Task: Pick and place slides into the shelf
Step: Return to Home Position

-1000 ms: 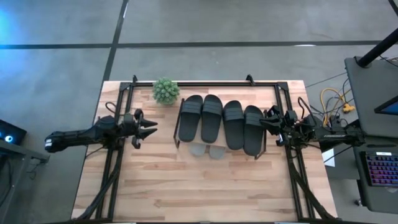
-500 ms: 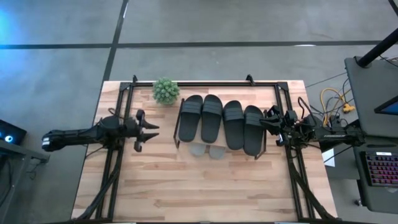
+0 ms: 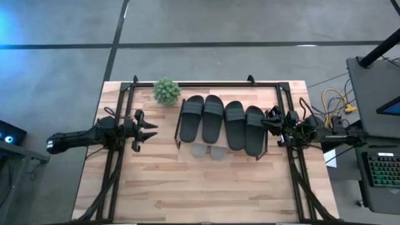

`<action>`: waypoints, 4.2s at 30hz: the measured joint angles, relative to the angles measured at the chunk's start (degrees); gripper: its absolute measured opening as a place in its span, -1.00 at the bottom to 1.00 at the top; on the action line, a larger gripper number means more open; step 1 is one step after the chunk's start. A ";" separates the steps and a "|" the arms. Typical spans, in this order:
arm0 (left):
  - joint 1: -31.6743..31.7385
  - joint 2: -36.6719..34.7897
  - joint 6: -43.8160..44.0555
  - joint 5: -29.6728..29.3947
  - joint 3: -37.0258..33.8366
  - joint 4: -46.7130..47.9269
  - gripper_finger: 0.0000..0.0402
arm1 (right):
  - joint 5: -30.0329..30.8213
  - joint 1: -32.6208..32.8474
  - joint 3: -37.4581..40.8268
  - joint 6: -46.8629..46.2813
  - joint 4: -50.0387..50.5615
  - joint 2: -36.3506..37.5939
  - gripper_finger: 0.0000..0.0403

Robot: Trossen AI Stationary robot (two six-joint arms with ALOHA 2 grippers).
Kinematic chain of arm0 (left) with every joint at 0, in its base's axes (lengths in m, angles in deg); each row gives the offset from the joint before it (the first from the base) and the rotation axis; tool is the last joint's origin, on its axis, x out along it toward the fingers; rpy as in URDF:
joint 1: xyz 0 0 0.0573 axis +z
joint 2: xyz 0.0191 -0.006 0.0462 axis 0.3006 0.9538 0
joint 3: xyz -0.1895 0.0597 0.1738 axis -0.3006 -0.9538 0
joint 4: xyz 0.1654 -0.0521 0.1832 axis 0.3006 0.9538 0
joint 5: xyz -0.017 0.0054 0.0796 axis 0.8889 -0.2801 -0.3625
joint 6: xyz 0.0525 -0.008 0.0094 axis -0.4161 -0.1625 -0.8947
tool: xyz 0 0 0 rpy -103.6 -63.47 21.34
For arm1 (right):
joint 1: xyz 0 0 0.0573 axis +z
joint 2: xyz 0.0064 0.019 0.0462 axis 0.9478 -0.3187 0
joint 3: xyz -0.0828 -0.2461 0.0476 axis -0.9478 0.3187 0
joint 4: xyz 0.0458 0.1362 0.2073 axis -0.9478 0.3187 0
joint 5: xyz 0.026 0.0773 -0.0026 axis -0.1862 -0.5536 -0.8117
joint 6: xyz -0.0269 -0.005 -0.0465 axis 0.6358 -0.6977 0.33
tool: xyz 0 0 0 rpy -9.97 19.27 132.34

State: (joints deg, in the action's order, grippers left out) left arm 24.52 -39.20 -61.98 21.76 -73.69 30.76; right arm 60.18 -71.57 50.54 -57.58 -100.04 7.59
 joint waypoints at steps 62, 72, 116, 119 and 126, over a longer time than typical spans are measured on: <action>0.01 1.38 -9.28 0.28 -0.01 -0.33 -0.39 | -0.01 -0.03 -0.26 8.05 11.70 0.22 -0.81; 0.02 1.36 -9.28 0.28 -0.01 -0.32 -0.39 | -4.54 -0.03 -0.17 11.64 13.12 0.22 -0.81; 0.01 1.36 -9.27 0.28 -0.01 -0.34 -0.39 | 4.07 0.01 0.07 6.41 5.97 -0.02 -0.81; 0.02 1.36 -9.28 0.28 -0.01 -0.31 -0.39 | 4.08 0.01 0.05 6.39 5.97 -0.02 -0.81; 0.01 1.36 -9.28 0.27 -0.01 -0.31 -0.39 | 4.08 0.01 0.00 6.39 5.95 0.00 -0.81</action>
State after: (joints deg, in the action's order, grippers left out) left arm 24.53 -37.84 -71.26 22.03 -73.70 30.44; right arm 64.26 -71.56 50.54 -51.19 -94.10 7.59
